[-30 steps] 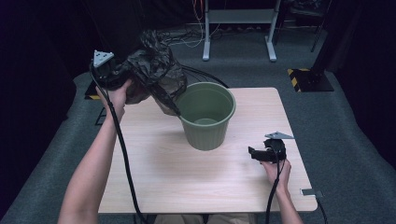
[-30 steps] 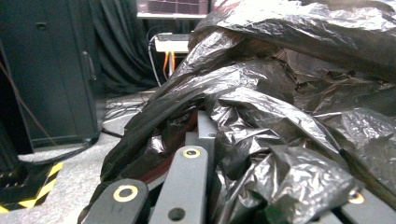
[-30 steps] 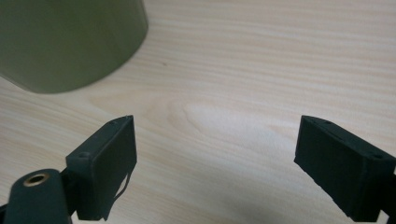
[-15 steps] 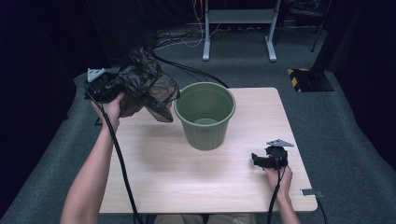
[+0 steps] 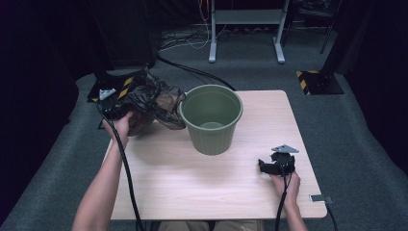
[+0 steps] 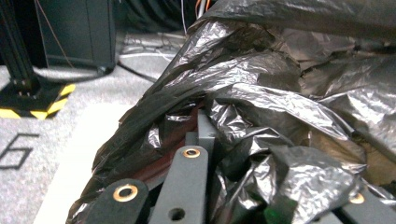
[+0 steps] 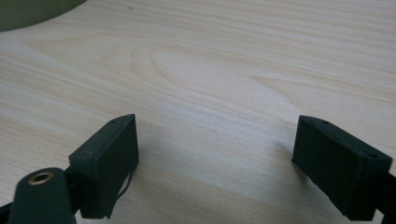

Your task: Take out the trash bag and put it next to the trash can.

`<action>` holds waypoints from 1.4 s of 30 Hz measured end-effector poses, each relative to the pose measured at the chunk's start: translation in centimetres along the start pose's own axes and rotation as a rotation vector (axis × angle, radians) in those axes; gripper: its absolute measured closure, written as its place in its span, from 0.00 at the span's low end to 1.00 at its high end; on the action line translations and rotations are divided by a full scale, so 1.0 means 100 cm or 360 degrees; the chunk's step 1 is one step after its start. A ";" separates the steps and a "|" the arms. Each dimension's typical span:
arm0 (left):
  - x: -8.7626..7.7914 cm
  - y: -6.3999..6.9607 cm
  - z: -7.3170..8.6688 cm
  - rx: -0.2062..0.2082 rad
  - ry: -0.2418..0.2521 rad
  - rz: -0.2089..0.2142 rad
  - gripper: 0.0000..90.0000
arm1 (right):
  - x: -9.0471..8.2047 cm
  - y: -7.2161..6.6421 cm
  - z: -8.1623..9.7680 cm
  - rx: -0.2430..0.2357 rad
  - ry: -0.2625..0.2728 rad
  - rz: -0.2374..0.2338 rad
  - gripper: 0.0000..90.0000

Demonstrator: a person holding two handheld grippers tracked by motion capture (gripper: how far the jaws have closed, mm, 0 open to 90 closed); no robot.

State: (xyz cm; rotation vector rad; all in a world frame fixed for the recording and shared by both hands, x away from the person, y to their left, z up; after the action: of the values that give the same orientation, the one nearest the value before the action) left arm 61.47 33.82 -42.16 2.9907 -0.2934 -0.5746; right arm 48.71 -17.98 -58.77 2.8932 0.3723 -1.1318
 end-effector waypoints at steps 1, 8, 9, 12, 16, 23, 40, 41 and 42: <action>0.003 0.000 0.006 0.0002 -0.0015 0.0000 1.00 | 0.000 0.000 0.000 -0.0004 0.0002 0.0001 0.15; 0.022 0.005 0.039 0.0020 -0.0123 -0.0005 1.00 | 0.000 0.001 0.000 0.0016 0.0001 0.0000 0.15; 0.024 0.006 0.041 0.0014 -0.0129 0.0005 1.00 | 0.000 0.001 0.000 0.0016 0.0001 0.0000 0.15; 0.029 0.010 0.046 0.0055 -0.0152 -0.0006 1.00 | 0.000 0.001 0.000 0.0015 0.0002 -0.0001 0.15; 0.034 0.015 0.053 0.0105 -0.0185 -0.0003 0.99 | 0.000 0.001 0.000 0.0015 0.0003 -0.0002 0.16; 0.038 0.019 0.061 0.0143 -0.0216 0.0014 0.93 | 0.000 0.001 0.000 0.0014 0.0003 -0.0005 0.16; -0.005 0.050 0.075 0.0405 -0.0401 0.0136 0.12 | 0.000 0.001 0.000 0.0007 0.0006 -0.0003 0.16; -0.010 0.052 0.077 0.0406 -0.0401 0.0152 0.11 | 0.000 0.000 0.000 0.0006 0.0007 -0.0003 0.16; -0.014 0.053 0.079 0.0418 -0.0395 0.0152 0.10 | 0.000 0.000 0.000 0.0003 0.0005 -0.0004 0.16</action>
State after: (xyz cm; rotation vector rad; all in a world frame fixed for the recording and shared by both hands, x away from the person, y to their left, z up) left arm 56.31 28.53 -48.32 3.1268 -0.5668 -0.9684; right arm 48.75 -18.02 -58.75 2.8974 0.3756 -1.1283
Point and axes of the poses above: each handheld gripper's, and its own axes: x roughly forward along the jaws, z roughly out of its underside, y roughly to its right, the point moved 9 cm from there along x, roughly forward along the jaws, and after that the axes turned 6 degrees about x, right-handed, at the moved point
